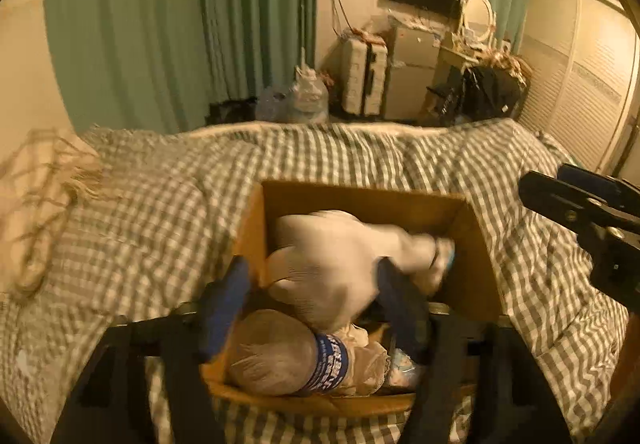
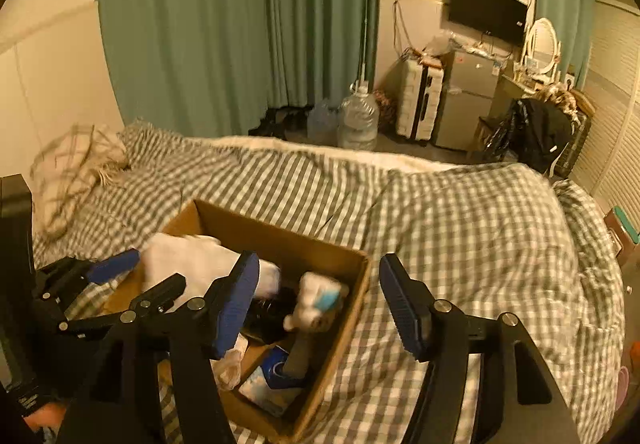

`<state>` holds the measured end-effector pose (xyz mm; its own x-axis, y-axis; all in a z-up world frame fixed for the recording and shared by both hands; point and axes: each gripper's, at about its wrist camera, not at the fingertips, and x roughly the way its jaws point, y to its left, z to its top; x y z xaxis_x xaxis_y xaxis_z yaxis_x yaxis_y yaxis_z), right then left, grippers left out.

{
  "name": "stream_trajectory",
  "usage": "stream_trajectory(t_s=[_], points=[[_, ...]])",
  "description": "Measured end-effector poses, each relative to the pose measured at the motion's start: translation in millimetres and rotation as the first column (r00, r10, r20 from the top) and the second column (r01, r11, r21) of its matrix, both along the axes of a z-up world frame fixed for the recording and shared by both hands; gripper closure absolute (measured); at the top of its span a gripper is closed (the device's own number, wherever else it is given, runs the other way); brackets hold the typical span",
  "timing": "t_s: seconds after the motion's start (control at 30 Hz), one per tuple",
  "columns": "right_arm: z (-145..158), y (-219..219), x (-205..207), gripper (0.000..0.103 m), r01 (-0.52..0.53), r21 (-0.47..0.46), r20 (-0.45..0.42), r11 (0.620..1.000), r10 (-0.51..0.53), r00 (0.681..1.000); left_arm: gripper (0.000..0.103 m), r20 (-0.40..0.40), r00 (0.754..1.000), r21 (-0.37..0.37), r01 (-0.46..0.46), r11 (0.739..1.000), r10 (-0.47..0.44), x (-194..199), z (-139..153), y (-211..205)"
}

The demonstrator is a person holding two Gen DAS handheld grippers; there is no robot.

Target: Organize objects

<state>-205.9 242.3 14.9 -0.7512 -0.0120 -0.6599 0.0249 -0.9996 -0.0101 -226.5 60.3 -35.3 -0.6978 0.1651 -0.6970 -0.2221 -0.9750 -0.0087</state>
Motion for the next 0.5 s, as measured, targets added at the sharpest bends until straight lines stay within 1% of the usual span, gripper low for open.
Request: stream_trajectory(t_s=[0.07, 0.13, 0.2, 0.27, 0.4, 0.5], points=[[20, 3, 19, 0.037, 0.015, 0.018, -0.036, 1.0, -0.015, 0.999, 0.02, -0.048, 0.999, 0.013, -0.01, 1.0, 0.011, 16, 22, -4], [39, 3, 36, 0.034, 0.023, 0.026, -0.068, 0.999, -0.021, 0.997, 0.013, -0.086, 0.996, 0.03, -0.015, 0.999, 0.017, 33, 48, -8], [63, 5, 60, 0.028, 0.037, 0.035, -0.113, 0.999, -0.033, 0.993, 0.005, -0.127, 0.991, 0.042, -0.029, 0.999, 0.034, 48, 68, -14], [88, 6, 86, 0.018, 0.058, 0.046, -0.162, 0.997, -0.05, 0.986, 0.0, -0.179, 0.983, 0.065, -0.04, 0.997, 0.051, 69, 95, -20], [130, 5, 134, 0.01, 0.081, 0.054, -0.246, 0.995, -0.066, 0.967, 0.0, -0.258, 0.964, 0.099, -0.041, 0.994, 0.066, 112, 141, -29], [154, 2, 169, 0.008, 0.097, 0.057, -0.3, 0.994, -0.076, 0.951, 0.0, -0.302, 0.95, 0.102, -0.053, 0.993, 0.081, 138, 163, -37]])
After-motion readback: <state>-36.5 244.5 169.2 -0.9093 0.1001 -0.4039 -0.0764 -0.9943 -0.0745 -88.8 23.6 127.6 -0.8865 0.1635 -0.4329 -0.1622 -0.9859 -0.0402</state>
